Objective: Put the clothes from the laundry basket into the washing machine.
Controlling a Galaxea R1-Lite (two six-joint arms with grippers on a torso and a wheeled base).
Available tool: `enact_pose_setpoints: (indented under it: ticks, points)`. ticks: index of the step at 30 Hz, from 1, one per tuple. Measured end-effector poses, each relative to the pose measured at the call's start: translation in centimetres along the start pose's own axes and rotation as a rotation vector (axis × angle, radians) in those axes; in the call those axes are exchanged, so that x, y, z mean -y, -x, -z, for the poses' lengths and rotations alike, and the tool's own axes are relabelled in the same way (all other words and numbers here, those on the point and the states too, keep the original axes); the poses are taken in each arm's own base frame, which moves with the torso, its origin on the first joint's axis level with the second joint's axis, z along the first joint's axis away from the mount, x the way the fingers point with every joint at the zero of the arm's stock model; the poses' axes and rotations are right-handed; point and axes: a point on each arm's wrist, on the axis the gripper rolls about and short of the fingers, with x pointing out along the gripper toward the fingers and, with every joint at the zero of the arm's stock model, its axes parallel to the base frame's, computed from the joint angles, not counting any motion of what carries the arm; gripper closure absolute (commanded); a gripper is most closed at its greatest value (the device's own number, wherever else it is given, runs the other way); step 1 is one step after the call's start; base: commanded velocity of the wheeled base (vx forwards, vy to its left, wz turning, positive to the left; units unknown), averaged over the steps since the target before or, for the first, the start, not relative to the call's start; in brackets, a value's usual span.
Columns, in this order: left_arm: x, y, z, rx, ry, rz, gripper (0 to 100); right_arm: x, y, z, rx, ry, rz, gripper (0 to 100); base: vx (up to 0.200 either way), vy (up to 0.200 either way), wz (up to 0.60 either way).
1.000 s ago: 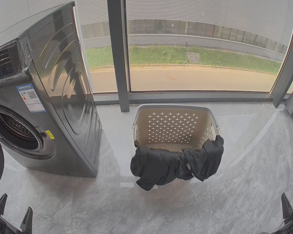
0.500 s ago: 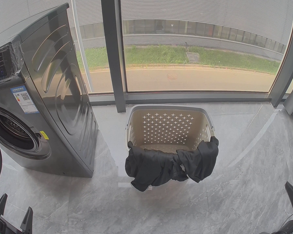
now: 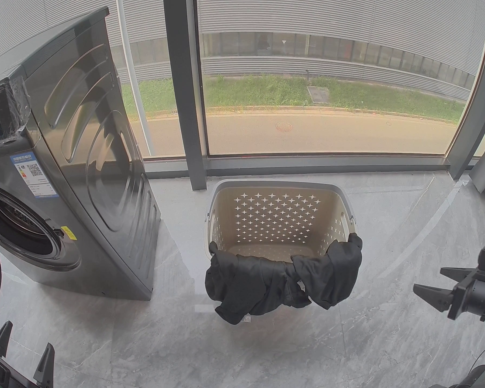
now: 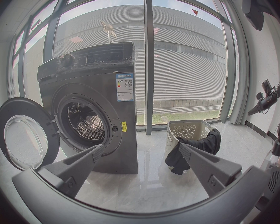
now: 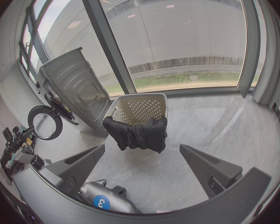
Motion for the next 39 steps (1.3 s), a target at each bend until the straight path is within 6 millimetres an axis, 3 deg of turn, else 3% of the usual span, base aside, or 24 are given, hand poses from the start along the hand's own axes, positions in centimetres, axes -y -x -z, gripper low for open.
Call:
enact_pose_setpoints:
  ticks: [9,17,29,39]
  points:
    - [0.0,0.0,0.0,0.000,-0.002,0.000,0,1.1,-6.0,1.1,-0.163,-0.055,-0.001,0,0.000,0.000,0.00]
    - [0.0,0.0,0.0,0.000,-0.002,0.000,0,2.1,-9.7,2.4,-0.222,-0.085,0.014,0,0.000,-0.125,0.00]
    - [0.0,0.0,0.0,0.000,-0.003,0.001,0,3.2,-14.2,5.3,-0.280,-0.102,0.046,0,0.000,0.000,0.00]
    - [0.0,0.0,0.0,0.000,-0.003,0.002,0,3.3,-18.0,7.1,-0.191,-0.069,0.008,0,0.000,0.000,0.00]
